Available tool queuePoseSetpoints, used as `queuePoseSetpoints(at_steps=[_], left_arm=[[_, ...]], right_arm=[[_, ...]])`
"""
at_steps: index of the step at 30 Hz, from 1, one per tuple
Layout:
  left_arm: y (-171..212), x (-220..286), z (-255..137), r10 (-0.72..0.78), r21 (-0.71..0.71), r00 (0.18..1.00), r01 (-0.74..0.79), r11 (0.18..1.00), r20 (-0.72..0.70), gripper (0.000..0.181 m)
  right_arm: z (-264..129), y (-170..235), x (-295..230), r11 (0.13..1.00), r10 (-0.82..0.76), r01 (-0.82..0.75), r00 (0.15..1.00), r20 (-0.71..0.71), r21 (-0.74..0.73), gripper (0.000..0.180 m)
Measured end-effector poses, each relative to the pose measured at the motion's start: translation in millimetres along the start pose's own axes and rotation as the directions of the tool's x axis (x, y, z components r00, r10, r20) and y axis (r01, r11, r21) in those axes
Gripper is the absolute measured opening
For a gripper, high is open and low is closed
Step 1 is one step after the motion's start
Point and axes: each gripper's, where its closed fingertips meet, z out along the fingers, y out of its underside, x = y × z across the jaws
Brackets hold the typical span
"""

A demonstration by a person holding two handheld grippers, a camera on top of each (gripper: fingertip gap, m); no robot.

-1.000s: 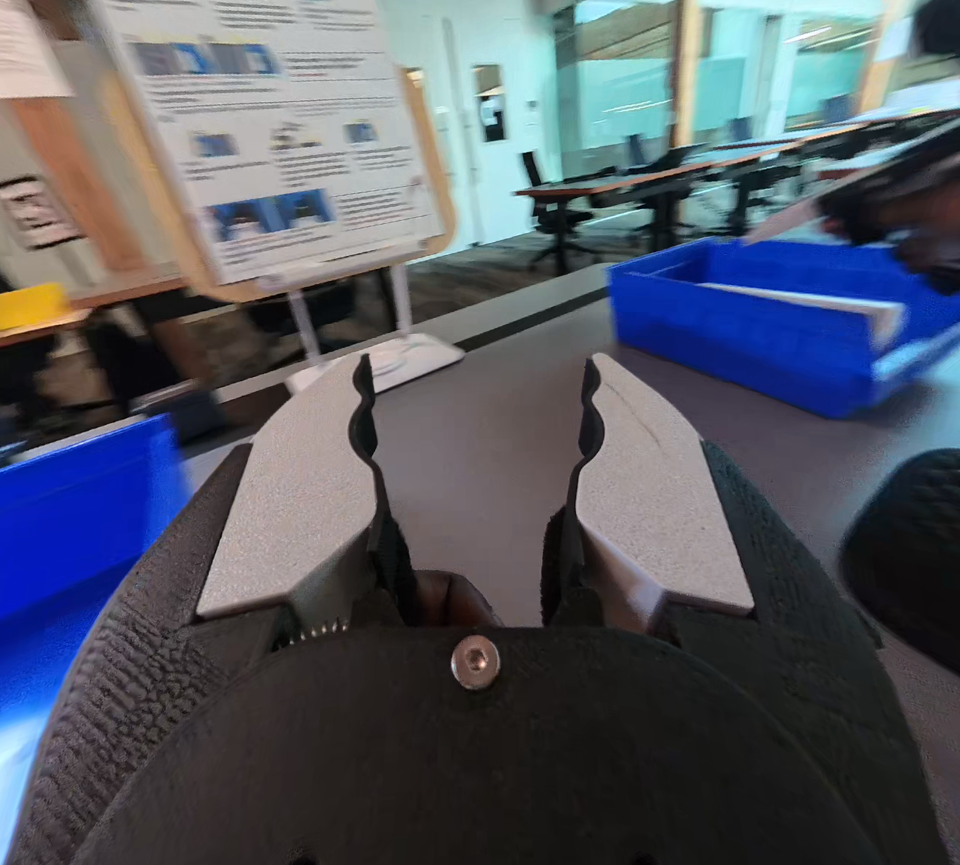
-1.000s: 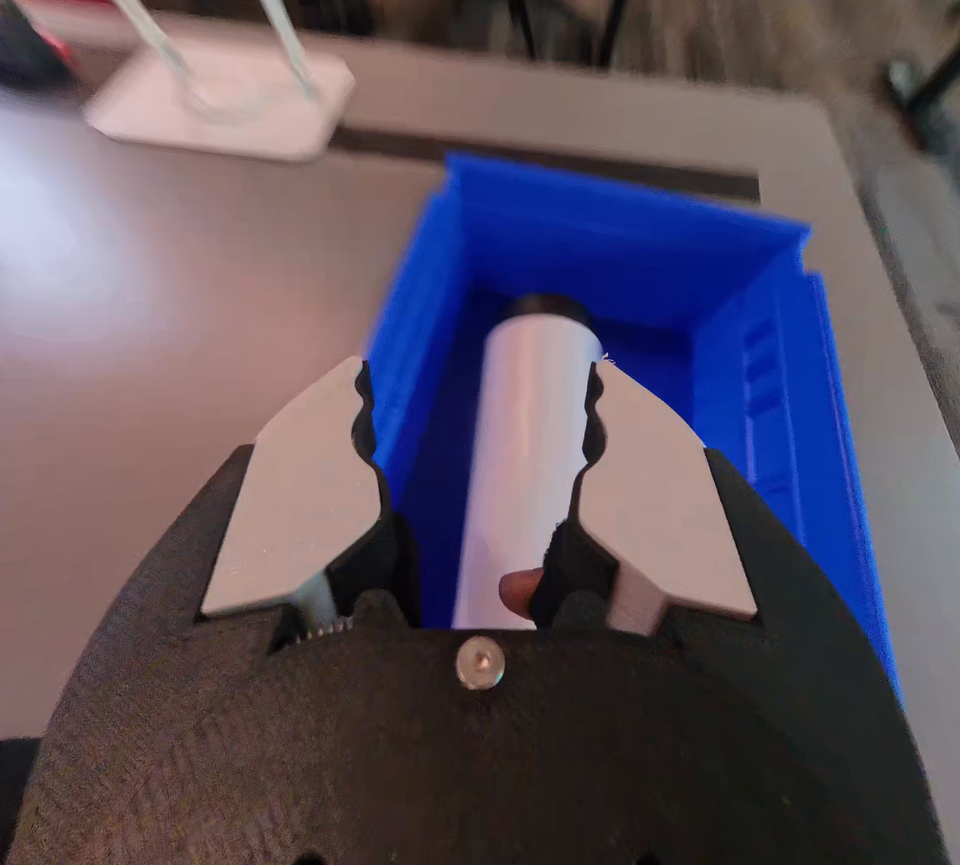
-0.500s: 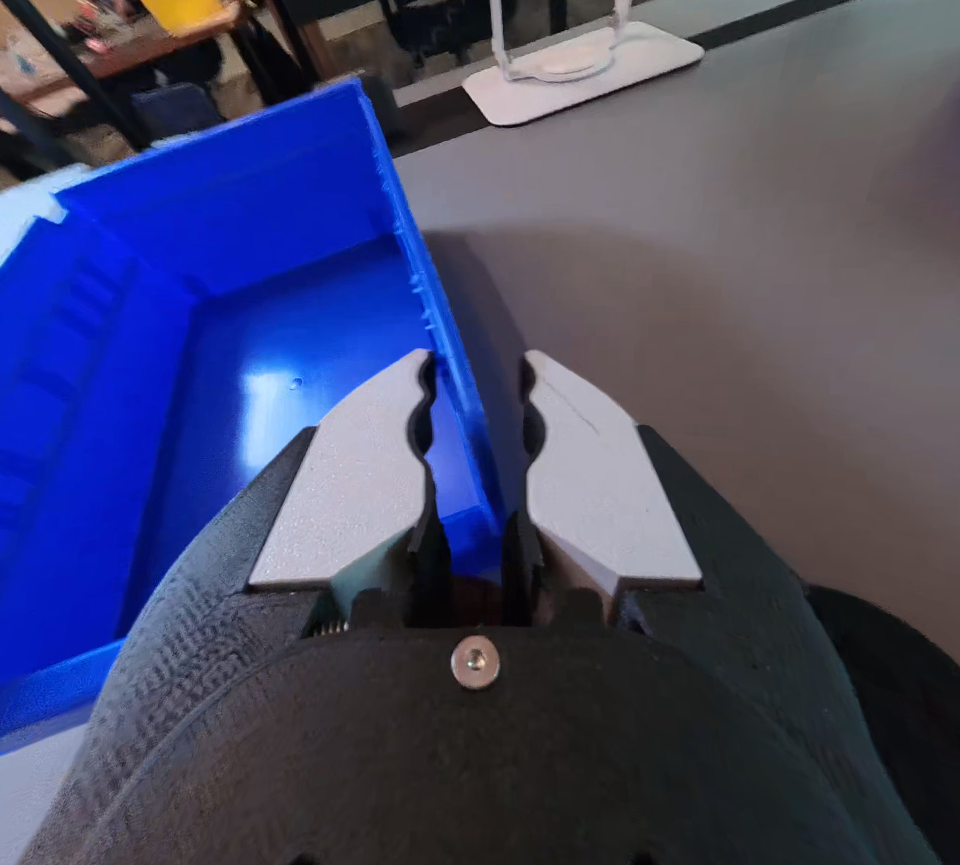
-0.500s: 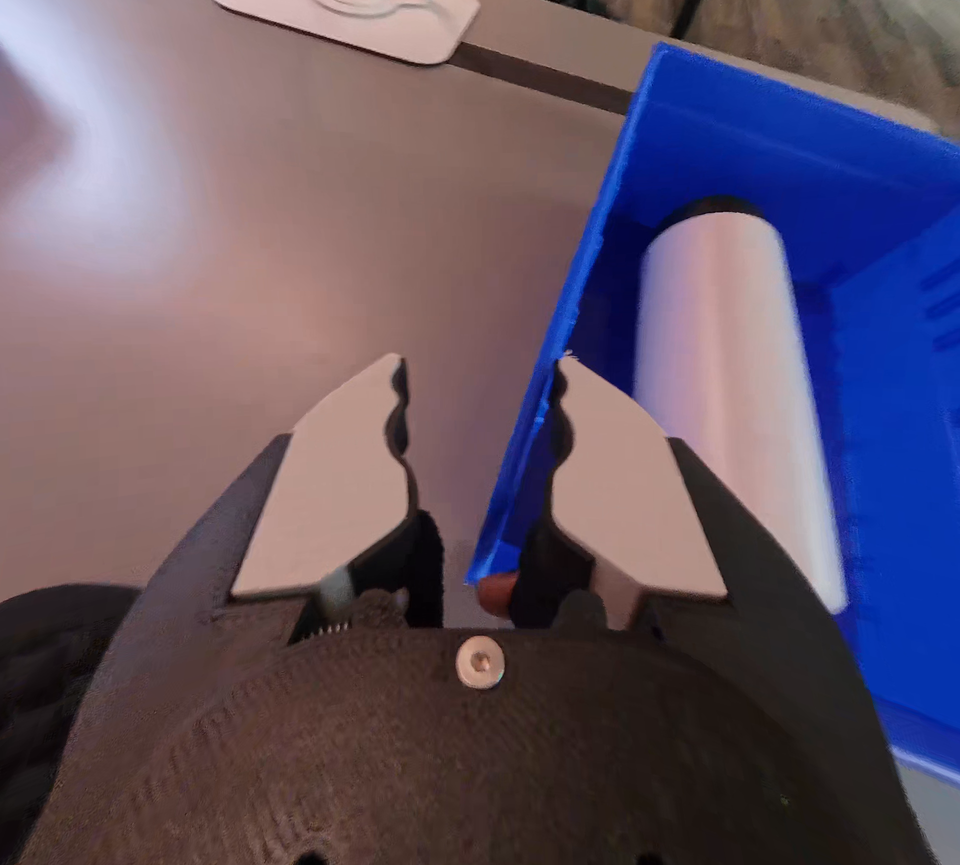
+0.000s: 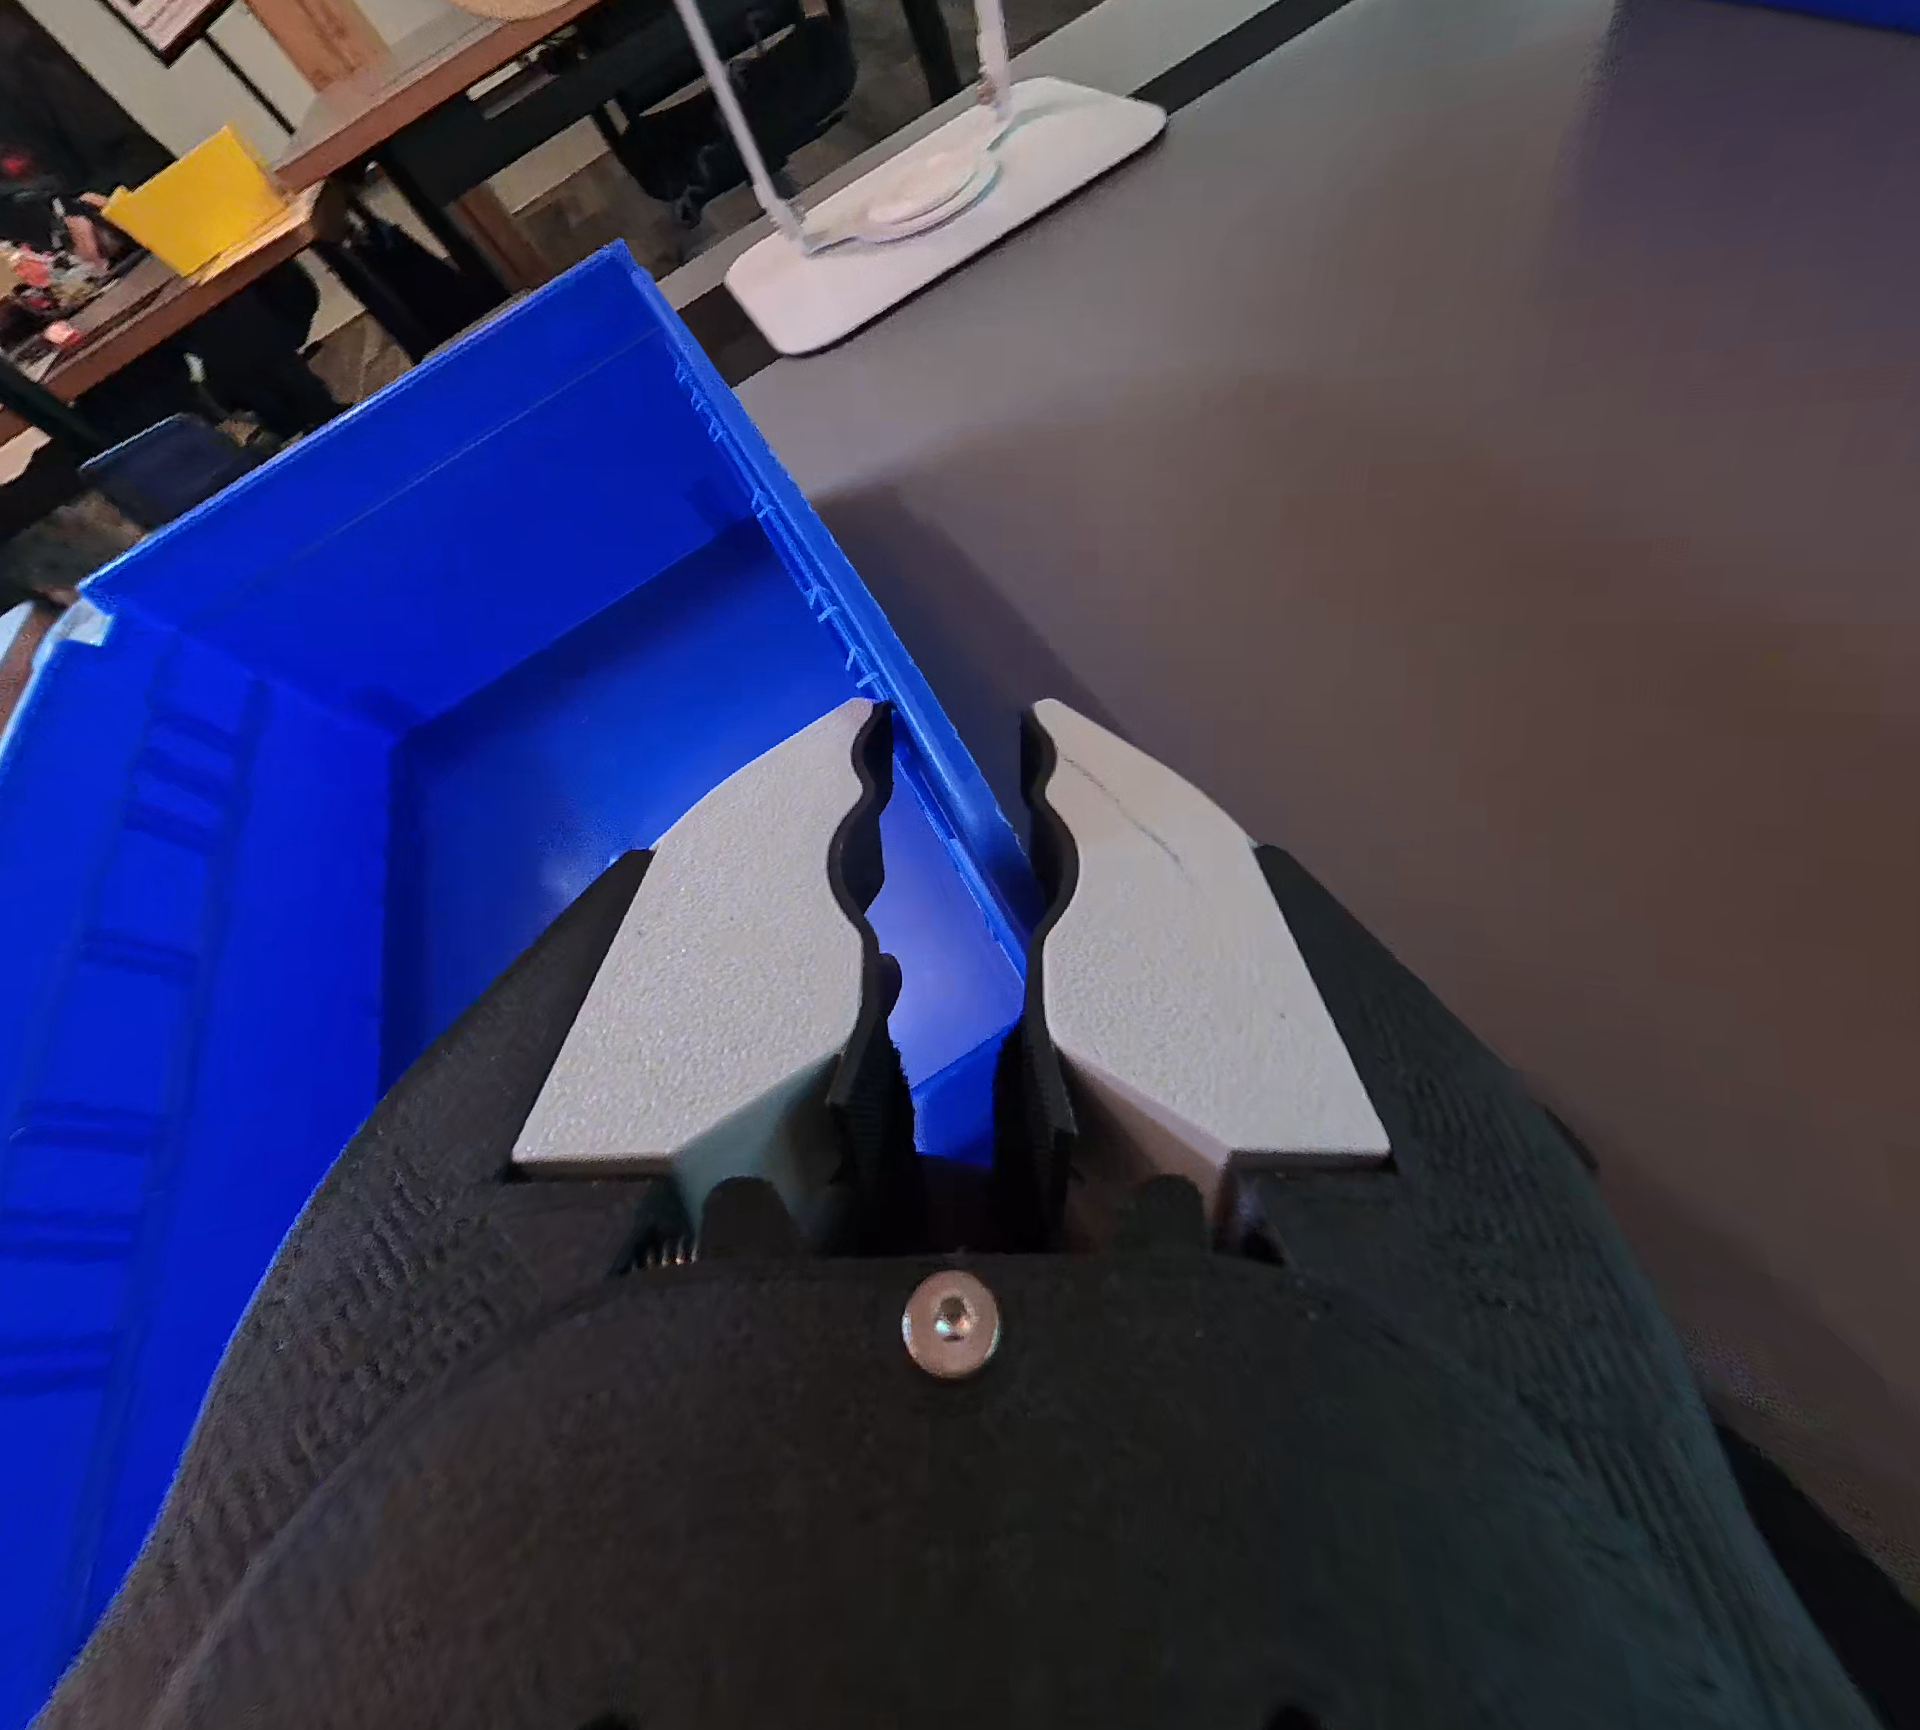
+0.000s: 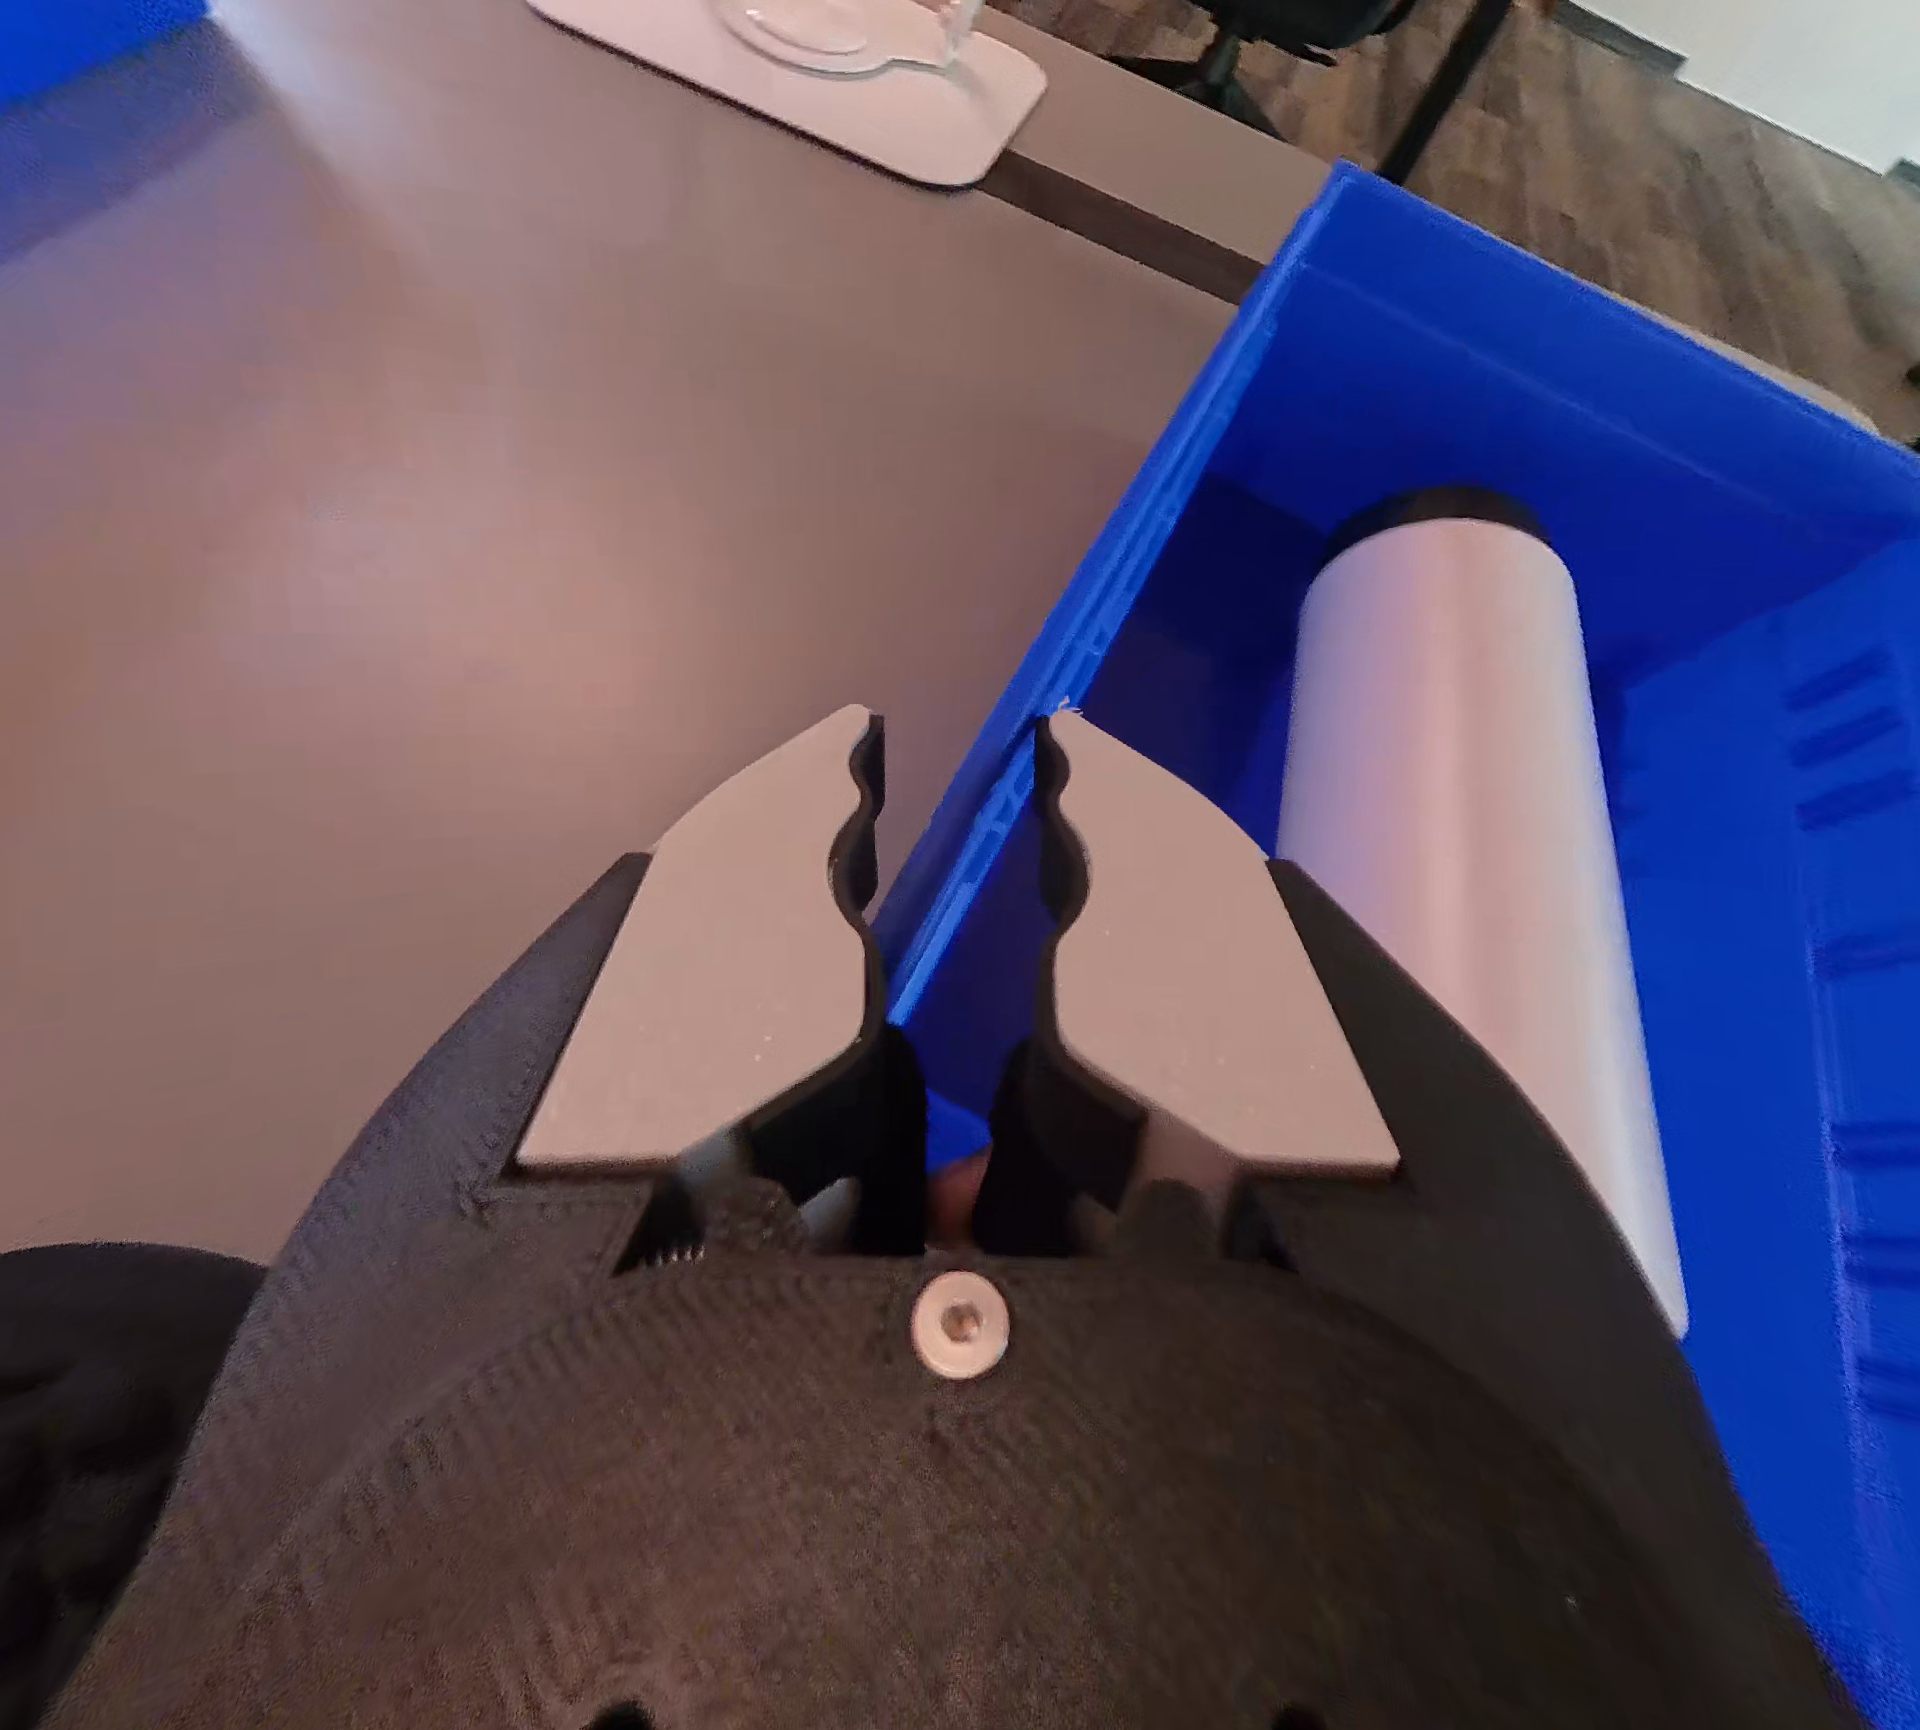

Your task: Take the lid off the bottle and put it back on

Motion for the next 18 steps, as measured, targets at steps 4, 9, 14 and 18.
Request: queuePoseSetpoints(at_steps=[4,9,14,18], left_arm=[[-11.0,16.9,10.7,0.037,0.017,0.998,-0.036,0.999,-0.044,0.024],[-23.9,37.7,22.0,0.054,0.048,0.993,-0.05,0.998,-0.106,0.024],[-38.2,58.4,36.3,0.061,0.075,0.986,-0.05,0.996,-0.153,0.024],[-49.3,76.3,45.4,0.061,0.102,0.978,-0.041,0.994,-0.201,0.024]], right_arm=[[12.3,-7.6,-13.8,0.979,-0.197,0.198,0.98,0.017,-0.044,0.03],[18.5,-16.5,-35.9,0.97,-0.242,0.244,0.964,0.11,-0.003,0.03],[22.2,-26.8,-57.5,0.975,-0.216,0.208,0.967,0.134,0.071,0.026],[25.6,-34.1,-74.7,0.975,-0.209,0.194,0.967,0.148,0.111,0.026]])
